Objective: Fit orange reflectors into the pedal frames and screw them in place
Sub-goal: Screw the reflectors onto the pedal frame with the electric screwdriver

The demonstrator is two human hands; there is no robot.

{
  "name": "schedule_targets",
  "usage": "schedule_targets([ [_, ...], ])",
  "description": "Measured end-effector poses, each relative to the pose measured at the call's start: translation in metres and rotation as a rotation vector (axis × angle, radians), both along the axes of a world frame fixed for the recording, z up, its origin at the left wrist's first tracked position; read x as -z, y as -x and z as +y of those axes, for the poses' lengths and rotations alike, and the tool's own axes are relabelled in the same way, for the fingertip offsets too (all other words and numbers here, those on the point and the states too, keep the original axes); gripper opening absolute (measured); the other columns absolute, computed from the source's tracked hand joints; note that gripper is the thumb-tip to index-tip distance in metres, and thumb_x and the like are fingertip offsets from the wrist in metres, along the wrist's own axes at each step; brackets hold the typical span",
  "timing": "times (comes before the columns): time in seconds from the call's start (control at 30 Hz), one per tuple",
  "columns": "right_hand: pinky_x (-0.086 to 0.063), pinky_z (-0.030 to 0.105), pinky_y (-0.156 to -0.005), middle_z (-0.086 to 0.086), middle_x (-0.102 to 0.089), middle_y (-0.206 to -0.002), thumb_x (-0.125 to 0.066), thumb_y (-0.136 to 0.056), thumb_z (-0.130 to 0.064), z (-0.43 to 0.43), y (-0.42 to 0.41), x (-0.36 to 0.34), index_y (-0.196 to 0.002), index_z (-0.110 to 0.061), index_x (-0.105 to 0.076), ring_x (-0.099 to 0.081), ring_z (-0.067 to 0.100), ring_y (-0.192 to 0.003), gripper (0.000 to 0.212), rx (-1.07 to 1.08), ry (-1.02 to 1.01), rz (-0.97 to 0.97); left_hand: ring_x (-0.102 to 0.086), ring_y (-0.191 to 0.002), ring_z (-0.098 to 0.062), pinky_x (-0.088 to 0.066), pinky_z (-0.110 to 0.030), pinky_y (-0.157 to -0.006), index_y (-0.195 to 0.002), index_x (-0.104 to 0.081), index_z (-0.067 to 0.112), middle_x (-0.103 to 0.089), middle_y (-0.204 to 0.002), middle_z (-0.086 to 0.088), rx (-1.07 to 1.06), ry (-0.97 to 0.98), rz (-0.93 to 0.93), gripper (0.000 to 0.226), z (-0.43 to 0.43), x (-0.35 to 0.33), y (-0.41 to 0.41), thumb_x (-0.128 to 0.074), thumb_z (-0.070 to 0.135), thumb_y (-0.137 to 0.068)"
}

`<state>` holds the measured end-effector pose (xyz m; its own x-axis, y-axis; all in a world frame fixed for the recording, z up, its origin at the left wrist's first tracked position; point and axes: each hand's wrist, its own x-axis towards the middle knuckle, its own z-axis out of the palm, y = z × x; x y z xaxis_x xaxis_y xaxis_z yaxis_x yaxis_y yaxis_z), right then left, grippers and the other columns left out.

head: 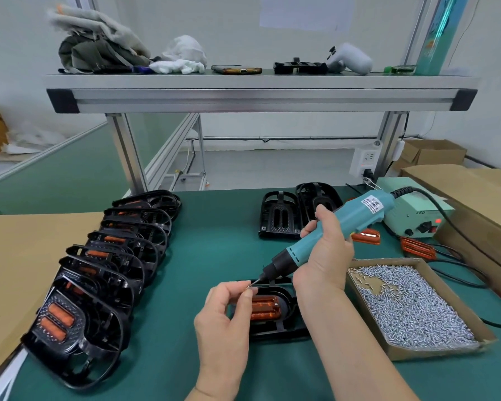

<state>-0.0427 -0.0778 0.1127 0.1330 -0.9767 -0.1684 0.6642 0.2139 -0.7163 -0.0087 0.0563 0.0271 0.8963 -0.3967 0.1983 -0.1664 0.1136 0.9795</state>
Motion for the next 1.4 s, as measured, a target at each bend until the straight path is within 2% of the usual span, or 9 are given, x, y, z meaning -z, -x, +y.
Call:
schedule_targets([
  [0.23,-0.048,0.02,-0.05,-0.011,-0.057,-0.054,-0.076,-0.083,-0.019,0.001,-0.002,-0.003,-0.095,-0.02,-0.055,-0.053,0.006,-0.048,0.023,-0.015,0.045,-0.002,-0.069,-0.092,-0.012,-0.056,-0.04,-0.09,-0.089,-0.074,0.036,-0.074,-0.092,0.003,0.018,-0.056,-0.061,0.03,0.005,0.001,-0.008,-0.077,0.006,-0.083],
  [0.3,-0.048,0.021,-0.052,-0.01,-0.056,-0.054,-0.075,-0.084,-0.02,0.002,-0.003,-0.003,-0.095,-0.022,-0.054,-0.052,0.007,-0.048,0.024,-0.024,0.072,0.011,-0.07,-0.095,-0.011,-0.055,-0.043,-0.094,-0.091,-0.075,0.032,-0.076,-0.093,0.004,0.037,-0.064,-0.044,0.03,0.007,0.003,-0.01,-0.077,0.003,-0.083],
  [0.4,-0.047,0.021,-0.05,-0.008,-0.056,-0.054,-0.075,-0.085,-0.021,0.004,-0.007,-0.002,-0.094,-0.021,-0.053,-0.052,0.007,-0.048,0.024,-0.024,0.114,0.026,-0.069,-0.101,-0.01,-0.052,-0.045,-0.099,-0.102,-0.072,0.029,-0.076,-0.096,0.007,0.061,-0.091,-0.049,0.034,0.011,0.004,-0.011,-0.076,0.001,-0.083],
  [0.47,-0.046,0.02,-0.049,-0.005,-0.056,-0.053,-0.074,-0.085,-0.018,0.005,-0.009,-0.001,-0.091,-0.019,-0.053,-0.05,0.008,-0.046,0.023,-0.023,0.153,0.031,-0.063,-0.11,-0.002,-0.047,-0.035,-0.104,-0.112,-0.066,0.039,-0.073,-0.105,0.015,0.055,-0.16,-0.122,0.045,0.015,0.005,-0.015,-0.076,0.006,-0.083],
  [0.53,-0.046,0.02,-0.048,-0.004,-0.055,-0.052,-0.074,-0.085,-0.016,0.006,-0.011,-0.001,-0.088,-0.017,-0.053,-0.049,0.009,-0.045,0.022,-0.027,0.207,0.033,-0.046,-0.127,0.006,-0.035,-0.025,-0.11,-0.127,-0.049,0.049,-0.061,-0.126,0.024,0.114,-0.29,-0.228,0.064,0.023,0.009,-0.026,-0.078,0.018,-0.079],
  [0.6,-0.045,0.02,-0.048,-0.003,-0.054,-0.052,-0.075,-0.081,-0.016,0.008,-0.013,0.0,-0.084,-0.014,-0.054,-0.049,0.01,-0.045,0.021,-0.041,0.269,0.032,-0.022,-0.142,0.009,-0.021,-0.022,-0.116,-0.147,-0.021,0.049,-0.032,-0.151,0.027,0.278,-0.484,-0.31,0.095,0.029,0.014,-0.038,-0.078,0.04,-0.071],
  [0.7,-0.046,0.022,-0.052,-0.002,-0.053,-0.055,-0.075,-0.076,-0.019,0.012,-0.018,0.005,-0.08,-0.014,-0.058,-0.049,0.011,-0.048,0.018,-0.081,0.354,0.057,-0.008,-0.144,0.009,-0.017,-0.022,-0.115,-0.149,0.016,0.052,-0.008,-0.155,0.032,0.42,-0.631,-0.336,0.131,0.03,0.02,-0.05,-0.077,0.059,-0.058],
  [0.97,-0.046,0.024,-0.053,-0.002,-0.055,-0.057,-0.074,-0.079,-0.017,0.022,-0.034,0.021,-0.073,-0.017,-0.06,-0.049,0.014,-0.05,0.015,-0.137,0.512,0.19,-0.026,-0.135,0.0,-0.028,-0.024,-0.102,-0.142,0.029,0.057,-0.033,-0.152,0.024,0.428,-0.707,-0.401,0.144,0.019,0.024,-0.058,-0.079,0.067,-0.048],
  [1.4,-0.045,0.025,-0.053,0.002,-0.054,-0.059,-0.074,-0.079,-0.017,0.025,-0.038,0.028,-0.072,-0.014,-0.059,-0.047,0.017,-0.052,0.017,-0.154,0.566,0.227,-0.025,-0.136,0.002,-0.026,-0.022,-0.103,-0.143,0.029,0.056,-0.032,-0.152,0.026,0.425,-0.684,-0.409,0.142,0.019,0.028,-0.06,-0.078,0.069,-0.05],
])
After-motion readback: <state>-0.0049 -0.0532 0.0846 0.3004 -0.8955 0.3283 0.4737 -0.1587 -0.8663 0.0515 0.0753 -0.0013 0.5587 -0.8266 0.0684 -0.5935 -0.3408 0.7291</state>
